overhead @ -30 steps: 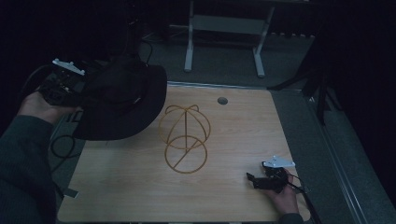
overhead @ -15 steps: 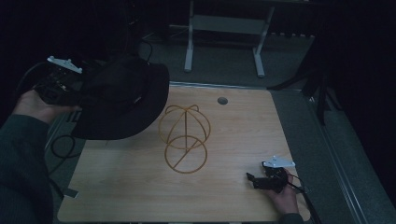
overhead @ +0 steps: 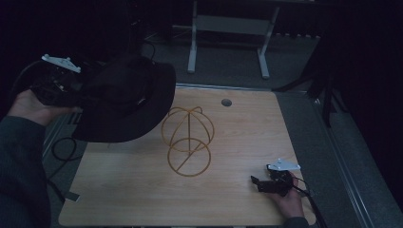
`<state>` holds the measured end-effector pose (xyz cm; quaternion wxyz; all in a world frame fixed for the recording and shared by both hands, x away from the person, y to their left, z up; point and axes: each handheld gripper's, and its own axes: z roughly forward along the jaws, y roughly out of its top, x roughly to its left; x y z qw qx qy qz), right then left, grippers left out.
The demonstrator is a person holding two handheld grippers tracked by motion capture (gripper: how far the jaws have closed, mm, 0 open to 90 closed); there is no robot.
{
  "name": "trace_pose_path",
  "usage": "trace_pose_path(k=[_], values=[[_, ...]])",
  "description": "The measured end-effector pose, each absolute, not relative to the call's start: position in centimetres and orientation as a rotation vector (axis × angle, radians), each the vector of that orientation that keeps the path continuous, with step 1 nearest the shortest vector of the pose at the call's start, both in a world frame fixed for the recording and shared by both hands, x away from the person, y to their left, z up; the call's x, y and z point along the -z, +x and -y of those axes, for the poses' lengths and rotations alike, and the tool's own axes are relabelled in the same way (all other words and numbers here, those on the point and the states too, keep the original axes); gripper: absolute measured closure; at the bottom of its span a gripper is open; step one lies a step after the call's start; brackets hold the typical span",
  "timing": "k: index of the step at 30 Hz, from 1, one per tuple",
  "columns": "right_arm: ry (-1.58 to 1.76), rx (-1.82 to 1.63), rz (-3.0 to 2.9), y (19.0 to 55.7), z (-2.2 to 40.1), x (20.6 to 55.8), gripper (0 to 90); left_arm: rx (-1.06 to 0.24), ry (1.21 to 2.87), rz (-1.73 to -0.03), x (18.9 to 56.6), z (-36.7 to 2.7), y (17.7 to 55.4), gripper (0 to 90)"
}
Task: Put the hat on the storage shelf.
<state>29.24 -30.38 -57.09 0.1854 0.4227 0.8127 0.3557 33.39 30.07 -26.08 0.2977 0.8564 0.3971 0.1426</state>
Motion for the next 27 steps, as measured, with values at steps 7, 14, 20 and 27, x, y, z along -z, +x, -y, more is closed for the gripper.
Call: trace_pose_path(k=[7, 14, 20, 27], values=[[1.192, -1.002, -2.29, 29.2, 30.4, 57.1, 14.8, -0.372, 2.274, -1.033, 25.7, -29.8, 33.1, 88.4], [1.192, -1.002, -2.29, 29.2, 30.4, 57.1, 14.7, -0.373, 2.277, -1.019, 25.4, -29.8, 32.9, 88.4], [1.192, -1.002, -2.29, 29.2, 30.4, 57.1, 14.8, -0.374, 2.272, -1.016, 24.9, -29.9, 32.5, 88.3], [1.19, -1.002, -2.29, 29.2, 30.4, 57.1, 14.8, -0.361, 2.273, -0.991, 24.5, -30.1, 32.0, 88.3]])
